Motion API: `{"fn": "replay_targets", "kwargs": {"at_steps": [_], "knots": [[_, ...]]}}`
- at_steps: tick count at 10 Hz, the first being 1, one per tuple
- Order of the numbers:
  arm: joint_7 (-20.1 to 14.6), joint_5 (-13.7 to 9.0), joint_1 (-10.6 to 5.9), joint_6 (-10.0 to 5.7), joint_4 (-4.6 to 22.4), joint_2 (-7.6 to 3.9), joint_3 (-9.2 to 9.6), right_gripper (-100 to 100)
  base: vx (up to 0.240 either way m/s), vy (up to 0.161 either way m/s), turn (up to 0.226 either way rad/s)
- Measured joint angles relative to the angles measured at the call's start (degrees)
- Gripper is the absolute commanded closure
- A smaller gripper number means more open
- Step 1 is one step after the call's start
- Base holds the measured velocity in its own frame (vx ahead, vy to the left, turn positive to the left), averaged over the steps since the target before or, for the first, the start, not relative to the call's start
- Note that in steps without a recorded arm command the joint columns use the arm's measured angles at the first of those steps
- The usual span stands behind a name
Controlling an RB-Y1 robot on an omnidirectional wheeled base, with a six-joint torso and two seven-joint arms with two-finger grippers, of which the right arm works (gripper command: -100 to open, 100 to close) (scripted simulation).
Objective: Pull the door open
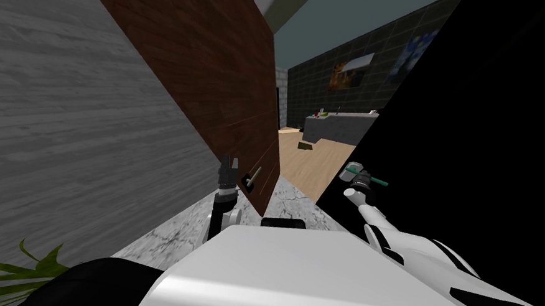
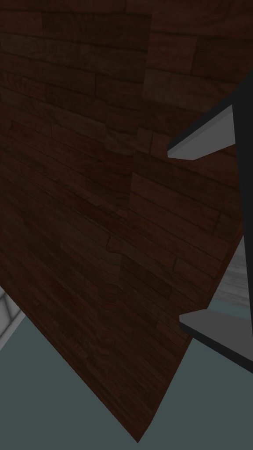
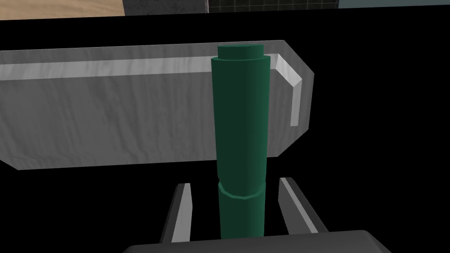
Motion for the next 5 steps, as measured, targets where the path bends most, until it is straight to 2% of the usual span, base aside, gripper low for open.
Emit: {"fn": "replay_targets", "kwargs": {"at_steps": [4,5], "knots": [[-0.01,-0.01,0.12,0.04,0.08,0.02,-0.01,100,-0.004,0.008,-0.002],[0.00,-0.01,0.13,0.05,0.09,0.03,0.00,100,-0.137,-0.010,0.025]]}}
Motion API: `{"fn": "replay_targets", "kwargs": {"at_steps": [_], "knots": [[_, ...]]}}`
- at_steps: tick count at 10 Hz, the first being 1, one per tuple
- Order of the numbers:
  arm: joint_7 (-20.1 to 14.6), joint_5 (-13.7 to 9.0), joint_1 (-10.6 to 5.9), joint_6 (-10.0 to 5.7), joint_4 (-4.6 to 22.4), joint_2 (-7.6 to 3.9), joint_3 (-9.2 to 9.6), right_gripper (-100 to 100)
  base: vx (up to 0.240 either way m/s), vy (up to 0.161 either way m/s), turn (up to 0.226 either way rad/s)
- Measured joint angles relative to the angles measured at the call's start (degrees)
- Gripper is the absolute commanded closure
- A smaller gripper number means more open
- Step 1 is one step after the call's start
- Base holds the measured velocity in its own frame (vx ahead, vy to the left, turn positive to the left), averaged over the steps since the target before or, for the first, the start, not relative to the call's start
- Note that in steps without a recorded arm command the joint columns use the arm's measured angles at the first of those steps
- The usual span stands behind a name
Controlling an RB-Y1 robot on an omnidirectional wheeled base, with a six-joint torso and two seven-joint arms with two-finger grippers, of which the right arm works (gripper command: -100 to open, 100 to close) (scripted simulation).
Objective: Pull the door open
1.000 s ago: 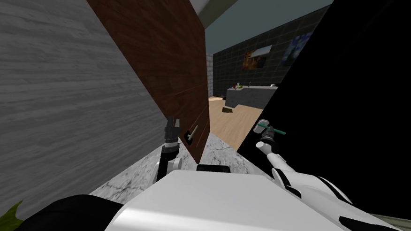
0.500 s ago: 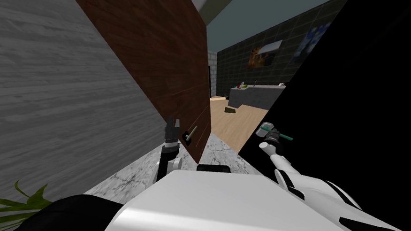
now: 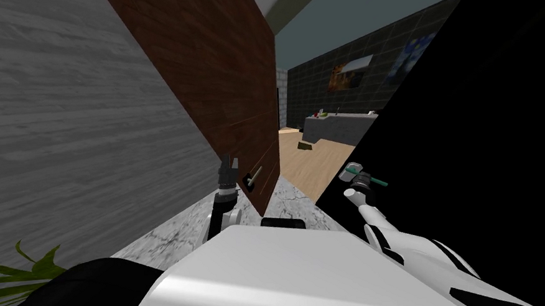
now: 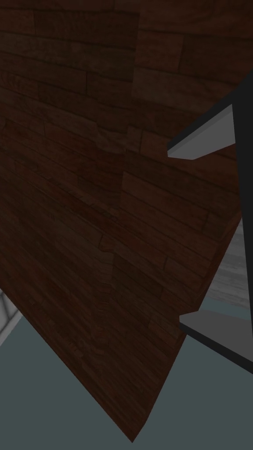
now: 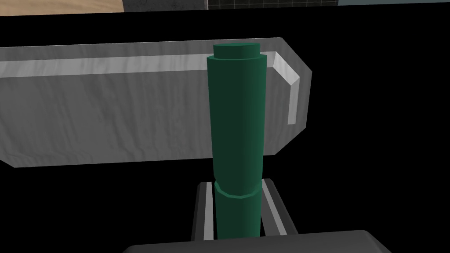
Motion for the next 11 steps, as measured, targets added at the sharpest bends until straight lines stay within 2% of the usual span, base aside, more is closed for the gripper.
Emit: {"fn": "replay_targets", "kwargs": {"at_steps": [1,2,4,5,6,8,10,11], "knots": [[-1.50,0.87,-1.19,-0.82,1.99,-0.52,1.16,100,-0.164,-0.008,0.047],[-1.52,0.91,-0.76,-0.53,0.73,-0.24,1.01,100,-0.176,0.011,0.042],[-0.92,1.53,-0.23,1.04,-1.79,0.46,1.12,100,-0.225,0.022,0.039],[-1.52,2.41,-0.41,1.31,-1.84,0.72,1.99,100,-0.248,-0.010,0.042],[-3.53,3.70,-1.85,0.55,0.64,0.60,3.74,100,-0.169,0.000,0.048],[-3.38,3.96,-0.92,1.07,-0.87,1.60,3.82,100,-0.114,0.012,0.009],[-3.70,5.13,-0.70,1.51,-2.86,2.16,4.43,100,-0.219,-0.045,0.048],[-4.22,5.68,-1.19,1.77,-2.62,2.20,5.10,100,-0.088,-0.019,0.044]]}}
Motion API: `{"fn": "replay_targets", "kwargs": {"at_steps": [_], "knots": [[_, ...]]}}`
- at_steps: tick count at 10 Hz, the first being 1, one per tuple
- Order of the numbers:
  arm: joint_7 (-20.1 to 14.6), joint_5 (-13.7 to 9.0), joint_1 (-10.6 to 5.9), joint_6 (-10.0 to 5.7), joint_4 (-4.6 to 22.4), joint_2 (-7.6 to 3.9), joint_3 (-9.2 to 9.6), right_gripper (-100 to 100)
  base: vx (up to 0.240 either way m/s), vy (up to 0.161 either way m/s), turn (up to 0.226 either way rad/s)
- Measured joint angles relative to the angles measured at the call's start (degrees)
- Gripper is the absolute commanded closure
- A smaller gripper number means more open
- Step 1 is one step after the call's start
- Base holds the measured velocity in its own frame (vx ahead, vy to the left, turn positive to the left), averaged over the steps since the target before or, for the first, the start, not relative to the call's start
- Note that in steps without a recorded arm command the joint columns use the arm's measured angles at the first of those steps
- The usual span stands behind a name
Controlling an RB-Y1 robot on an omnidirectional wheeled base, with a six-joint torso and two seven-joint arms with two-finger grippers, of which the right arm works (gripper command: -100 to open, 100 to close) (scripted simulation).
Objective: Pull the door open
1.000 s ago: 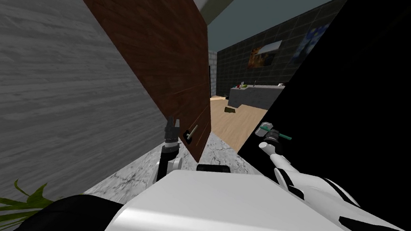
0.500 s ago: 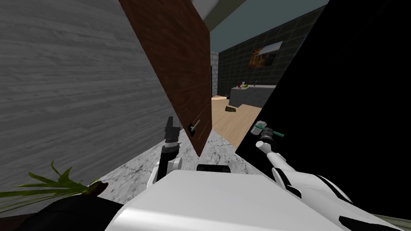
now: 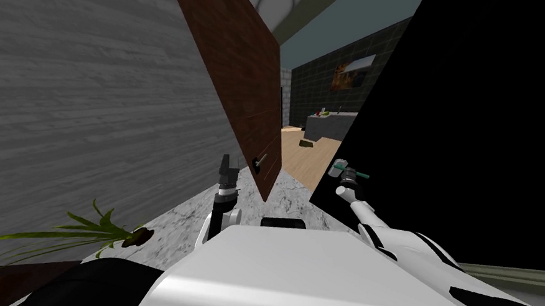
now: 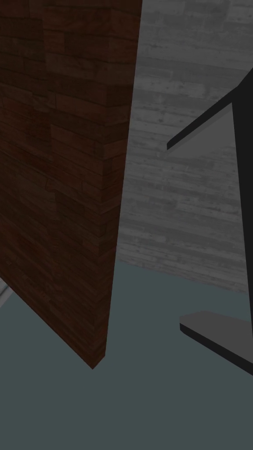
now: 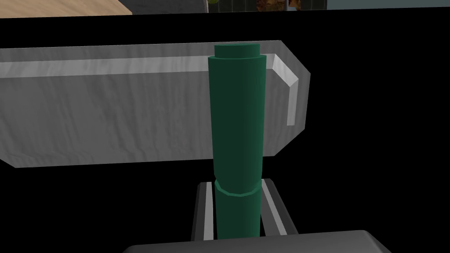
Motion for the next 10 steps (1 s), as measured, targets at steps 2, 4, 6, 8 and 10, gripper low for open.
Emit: {"fn": "replay_targets", "kwargs": {"at_steps": [2,4,6,8,10], "knots": [[-0.41,0.32,0.15,0.24,-0.36,0.14,0.48,100,-0.211,-0.005,0.088],[-1.69,1.13,0.23,0.44,-1.07,-0.18,1.55,100,-0.235,-0.006,0.105],[-3.89,2.33,-0.04,0.47,-0.49,-0.56,3.42,100,-0.275,0.002,0.105],[-4.39,3.04,0.92,1.55,-2.42,-0.36,4.17,100,-0.224,-0.030,0.085],[-5.44,3.61,0.69,1.39,-1.71,-0.16,5.22,100,-0.141,-0.001,0.062]]}}
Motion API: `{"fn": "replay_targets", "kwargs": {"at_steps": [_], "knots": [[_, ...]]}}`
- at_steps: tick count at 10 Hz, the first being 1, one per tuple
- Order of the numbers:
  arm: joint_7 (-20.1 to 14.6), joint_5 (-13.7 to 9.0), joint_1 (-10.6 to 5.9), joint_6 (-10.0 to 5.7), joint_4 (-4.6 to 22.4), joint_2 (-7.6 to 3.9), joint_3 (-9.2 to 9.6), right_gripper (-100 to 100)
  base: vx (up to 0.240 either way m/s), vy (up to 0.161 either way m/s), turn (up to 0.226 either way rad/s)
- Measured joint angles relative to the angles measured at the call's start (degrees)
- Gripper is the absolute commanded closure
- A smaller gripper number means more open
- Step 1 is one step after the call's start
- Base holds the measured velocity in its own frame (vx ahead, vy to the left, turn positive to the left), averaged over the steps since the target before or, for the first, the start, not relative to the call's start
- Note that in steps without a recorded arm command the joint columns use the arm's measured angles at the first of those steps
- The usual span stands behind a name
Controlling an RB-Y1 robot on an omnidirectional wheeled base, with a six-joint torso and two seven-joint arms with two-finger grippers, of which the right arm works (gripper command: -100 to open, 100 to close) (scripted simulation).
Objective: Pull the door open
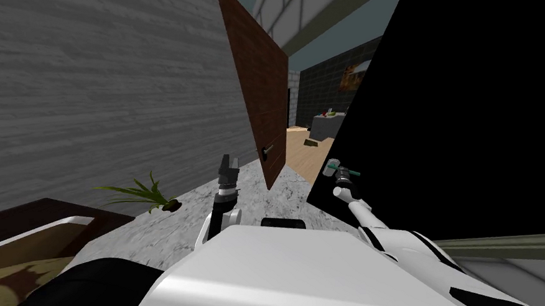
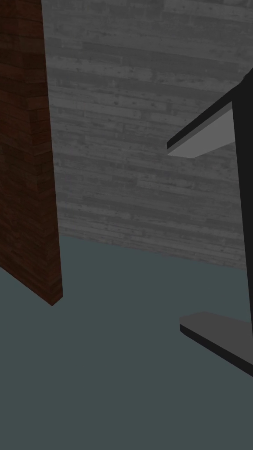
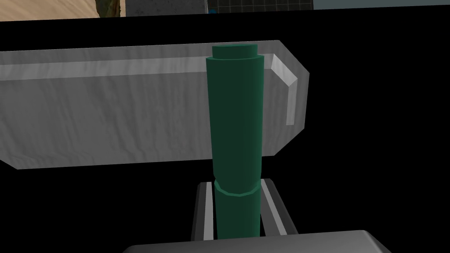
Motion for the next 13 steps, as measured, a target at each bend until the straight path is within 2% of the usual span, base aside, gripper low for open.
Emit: {"fn": "replay_targets", "kwargs": {"at_steps": [2,4,6,9,12,13], "knots": [[-1.00,0.33,-0.05,-0.27,-0.13,-0.53,0.80,100,-0.198,-0.019,0.083],[-1.68,0.67,0.26,-0.10,-0.85,-0.59,1.64,100,-0.230,-0.039,0.132],[-3.18,1.30,0.35,-0.07,-1.11,-1.19,3.18,100,-0.210,-0.033,0.118],[-4.52,1.93,0.95,0.12,-2.36,-1.50,4.73,100,-0.218,-0.037,0.080],[-5.33,2.23,1.39,0.38,-2.87,-1.64,5.72,100,-0.150,-0.027,0.084],[-5.42,2.22,1.80,0.65,-4.03,-1.82,5.77,100,-0.223,-0.018,0.102]]}}
